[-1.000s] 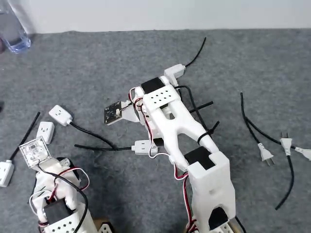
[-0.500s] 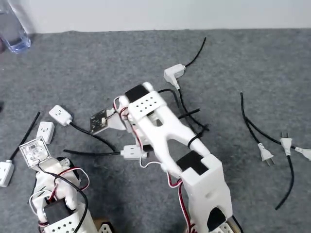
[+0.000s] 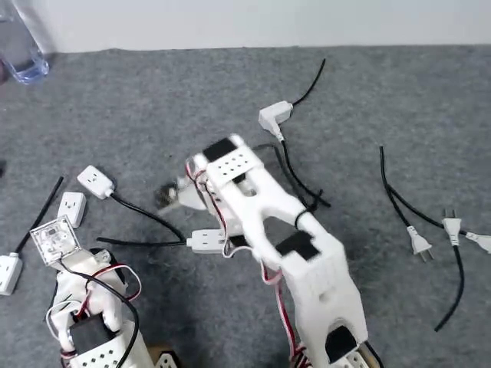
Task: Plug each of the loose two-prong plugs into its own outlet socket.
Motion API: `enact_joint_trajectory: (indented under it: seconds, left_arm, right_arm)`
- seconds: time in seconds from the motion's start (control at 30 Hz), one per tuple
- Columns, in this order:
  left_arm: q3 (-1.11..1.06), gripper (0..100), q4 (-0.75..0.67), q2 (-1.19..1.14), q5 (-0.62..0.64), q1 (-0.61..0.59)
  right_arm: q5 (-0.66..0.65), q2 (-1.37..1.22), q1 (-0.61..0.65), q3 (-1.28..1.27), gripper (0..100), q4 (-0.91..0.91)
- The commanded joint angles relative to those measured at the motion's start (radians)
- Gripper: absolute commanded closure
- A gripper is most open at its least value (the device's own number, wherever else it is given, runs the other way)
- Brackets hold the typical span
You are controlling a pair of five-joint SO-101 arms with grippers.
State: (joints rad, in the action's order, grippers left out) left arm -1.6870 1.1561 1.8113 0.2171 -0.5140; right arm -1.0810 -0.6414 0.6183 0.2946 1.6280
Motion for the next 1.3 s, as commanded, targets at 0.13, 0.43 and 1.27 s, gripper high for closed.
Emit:
enact_joint_trajectory:
  seconds: [0.13,0.43,1.27]
  left_arm:
    - [0.005,99,0.002,0.012,-0.008,-0.005]
    - [0.005,99,0.003,0.012,-0.008,-0.005]
    - [0.005,99,0.028,0.012,-0.008,-0.003]
  right_arm:
    - [0.003,0.033,-0.074,0.023,99.0,0.015]
    - [-0.038,0.147,-0.171,0.020,99.0,0.071]
    - [-0.057,0.166,-0.248,-0.235,77.9,-0.104]
